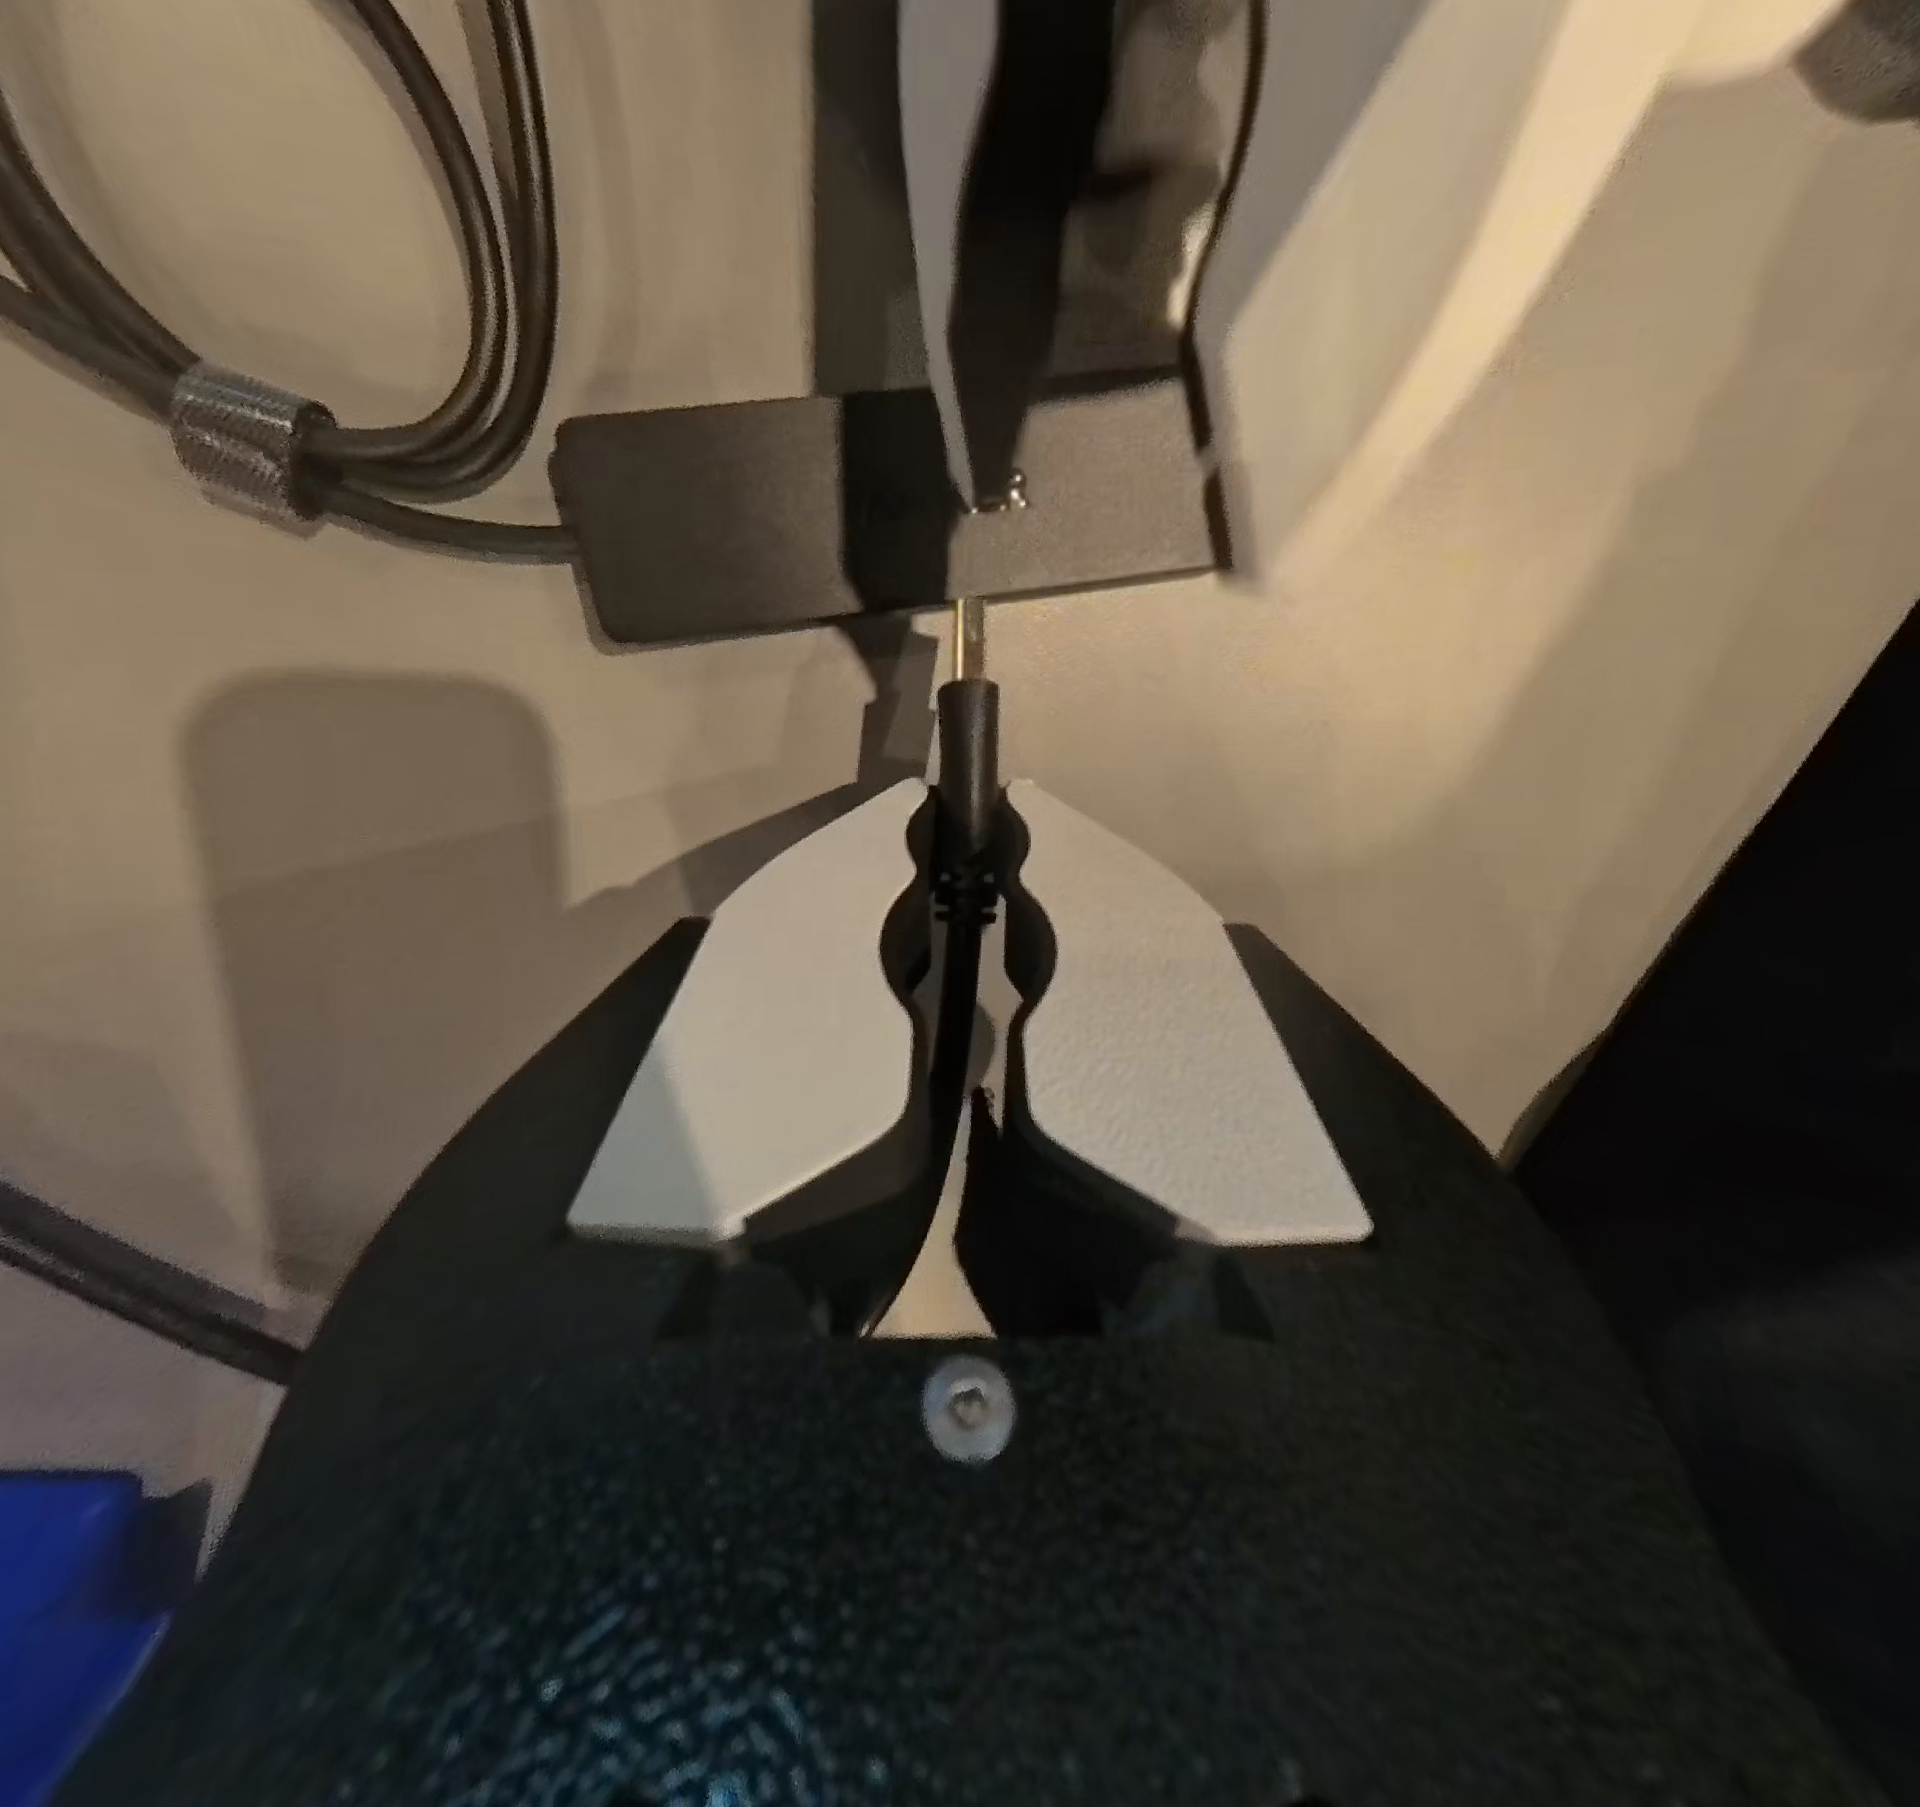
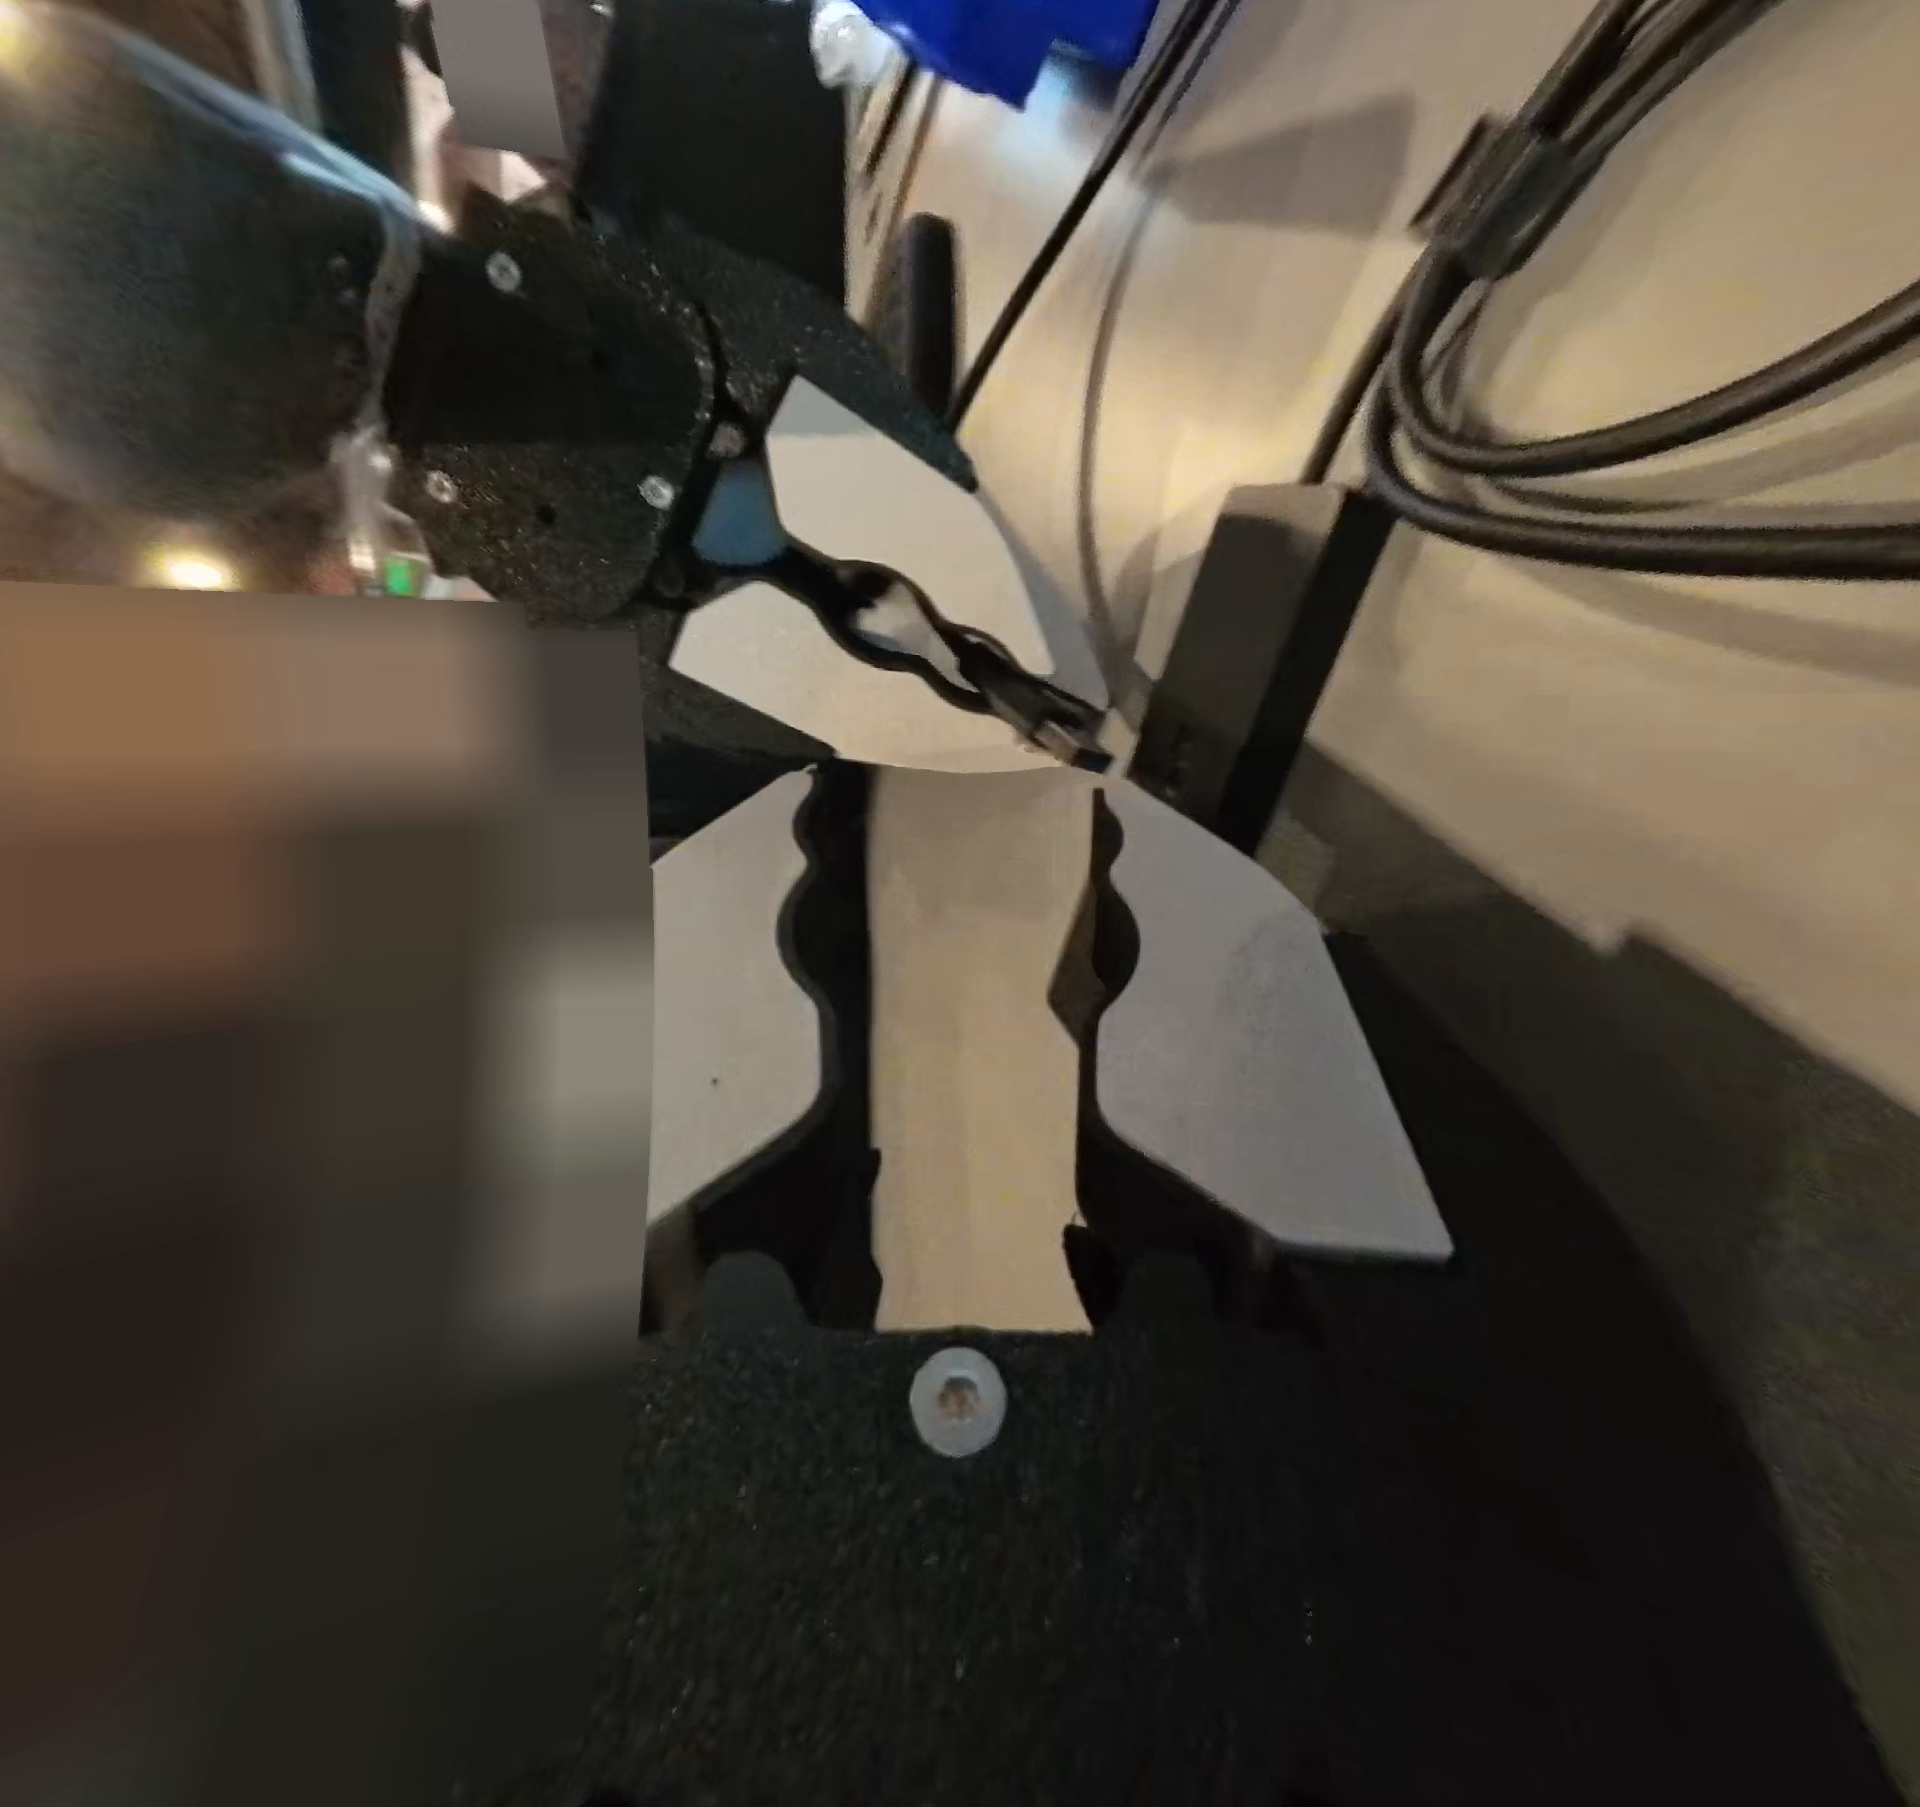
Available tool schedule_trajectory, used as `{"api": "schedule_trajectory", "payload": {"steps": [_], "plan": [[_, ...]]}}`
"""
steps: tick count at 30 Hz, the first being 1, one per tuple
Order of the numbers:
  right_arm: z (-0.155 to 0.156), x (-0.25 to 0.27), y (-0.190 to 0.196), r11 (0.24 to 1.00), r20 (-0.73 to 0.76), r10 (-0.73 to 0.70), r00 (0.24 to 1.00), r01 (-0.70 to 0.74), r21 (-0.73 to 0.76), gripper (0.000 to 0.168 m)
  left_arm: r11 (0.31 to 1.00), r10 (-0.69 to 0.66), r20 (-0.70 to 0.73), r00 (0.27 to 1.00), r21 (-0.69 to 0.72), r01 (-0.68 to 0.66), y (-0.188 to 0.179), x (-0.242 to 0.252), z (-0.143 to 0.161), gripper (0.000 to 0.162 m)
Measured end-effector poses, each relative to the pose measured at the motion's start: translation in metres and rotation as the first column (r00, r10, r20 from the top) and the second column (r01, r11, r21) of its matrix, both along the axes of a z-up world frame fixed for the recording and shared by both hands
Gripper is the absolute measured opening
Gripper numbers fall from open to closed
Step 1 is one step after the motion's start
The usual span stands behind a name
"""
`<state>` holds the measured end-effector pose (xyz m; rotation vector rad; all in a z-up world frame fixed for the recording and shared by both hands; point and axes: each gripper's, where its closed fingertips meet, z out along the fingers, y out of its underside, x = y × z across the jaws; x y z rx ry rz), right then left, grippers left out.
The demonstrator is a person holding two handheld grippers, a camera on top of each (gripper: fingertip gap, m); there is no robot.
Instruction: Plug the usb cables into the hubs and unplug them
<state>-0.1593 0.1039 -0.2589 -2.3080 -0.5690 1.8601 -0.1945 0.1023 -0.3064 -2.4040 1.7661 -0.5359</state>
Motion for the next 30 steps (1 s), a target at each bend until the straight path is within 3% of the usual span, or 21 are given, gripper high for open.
{"api": "schedule_trajectory", "payload": {"steps": [1, 7, 13, 21, 24, 27, 30], "plan": [[-0.003, 0.005, 0.003, 0.999, 0.044, -0.012, 0.999, 0.01, 0.048, 0.047, 1.0, 0.001, 0.006, 1.0, -0.004, -0.001, 0.0, 0.0, 0.0, 0.008], [-0.011, 0.021, 0.004, 0.964, 0.227, -0.055, 0.972, -0.007, 0.266, 0.052, 1.0, -0.001, 0.02, 1.0, -0.01, 0.001, 0.0, 0.0, -0.001, 0.008], [-0.026, 0.023, -0.015, 0.819, 0.447, -0.185, 0.875, -0.114, 0.562, 0.059, 1.0, 0.016, 0.061, 0.998, 0.02, -0.018, -0.006, -0.01, -0.001, 0.008], [-0.045, 0.02, -0.023, 0.733, 0.589, -0.368, 0.719, -0.166, 0.66, 0.068, 0.989, 0.121, 0.214, 0.969, 0.056, -0.136, -0.009, -0.023, 0.011, 0.009], [-0.049, 0.023, -0.017, 0.717, 0.626, -0.429, 0.651, -0.177, 0.675, 0.056, 0.984, 0.133, 0.26, 0.956, 0.079, -0.159, -0.007, -0.024, 0.018, 0.009], [-0.048, 0.024, -0.013, 0.709, 0.625, -0.446, 0.641, -0.174, 0.683, 0.036, 0.979, 0.097, 0.375, 0.922, 0.133, -0.157, -0.002, -0.017, 0.034, 0.009], [-0.046, 0.029, -0.006, 0.691, 0.591, -0.474, 0.653, -0.141, 0.709, 0.035, 0.971, 0.019, 0.475, 0.88, 0.203, -0.13, -0.002, -0.011, 0.051, 0.009]]}}
